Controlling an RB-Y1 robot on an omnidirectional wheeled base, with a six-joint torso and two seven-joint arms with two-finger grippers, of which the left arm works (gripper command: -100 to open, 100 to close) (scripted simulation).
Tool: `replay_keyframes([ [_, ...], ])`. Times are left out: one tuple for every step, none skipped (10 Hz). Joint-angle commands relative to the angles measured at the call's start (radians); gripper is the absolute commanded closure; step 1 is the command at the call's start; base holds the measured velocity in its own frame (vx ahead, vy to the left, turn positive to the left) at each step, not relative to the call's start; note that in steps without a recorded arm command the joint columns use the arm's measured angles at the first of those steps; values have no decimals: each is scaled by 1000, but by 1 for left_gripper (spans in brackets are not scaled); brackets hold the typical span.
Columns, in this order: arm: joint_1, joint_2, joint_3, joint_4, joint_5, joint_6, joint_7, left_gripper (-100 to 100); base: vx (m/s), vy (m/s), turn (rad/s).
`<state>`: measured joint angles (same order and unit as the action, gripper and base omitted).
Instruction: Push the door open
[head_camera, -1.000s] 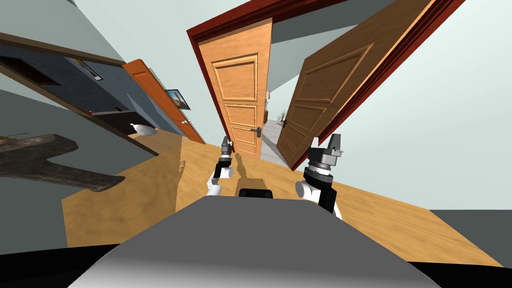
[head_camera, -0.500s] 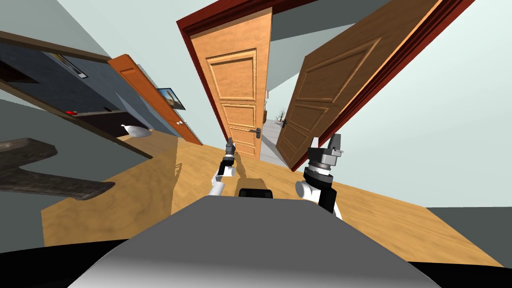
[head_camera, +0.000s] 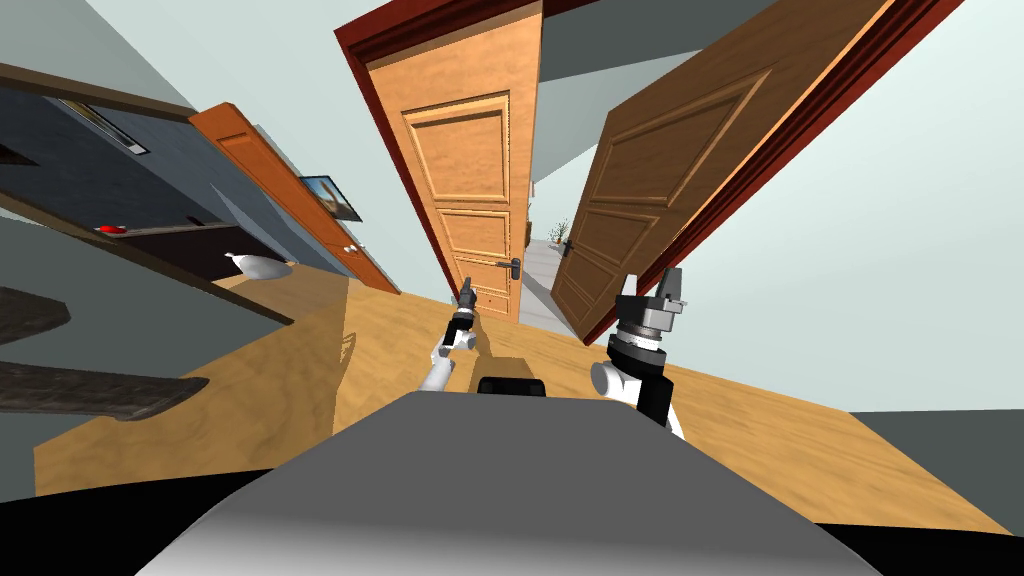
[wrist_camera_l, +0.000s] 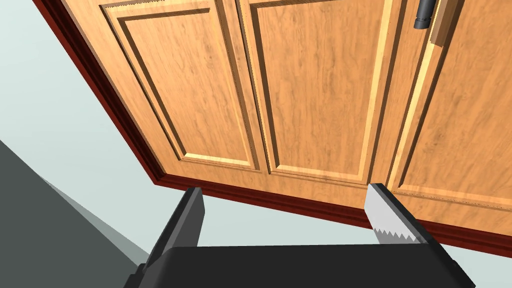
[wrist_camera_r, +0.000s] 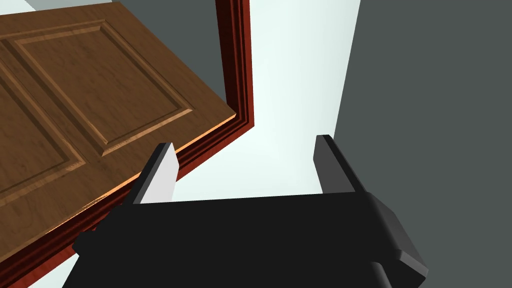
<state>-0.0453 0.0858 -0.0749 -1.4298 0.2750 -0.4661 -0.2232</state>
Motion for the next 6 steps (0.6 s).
replay_keyframes([
  [-24, -3, -6, 40, 7, 8, -5, -100, 100, 36, -48],
  [-39, -5, -10, 66, 11, 9, -7, -100, 100, 19, -49],
  [-54, -6, -14, 90, 15, 11, -9, -100, 94, 17, -48],
  [-54, -6, -14, 92, 15, 11, -9, -100, 56, 14, -14],
  [-69, -8, -18, 119, 20, 13, -11, -100, 55, 14, -24],
  [-83, -11, -21, 143, 23, 15, -13, -100, 78, 22, -46],
])
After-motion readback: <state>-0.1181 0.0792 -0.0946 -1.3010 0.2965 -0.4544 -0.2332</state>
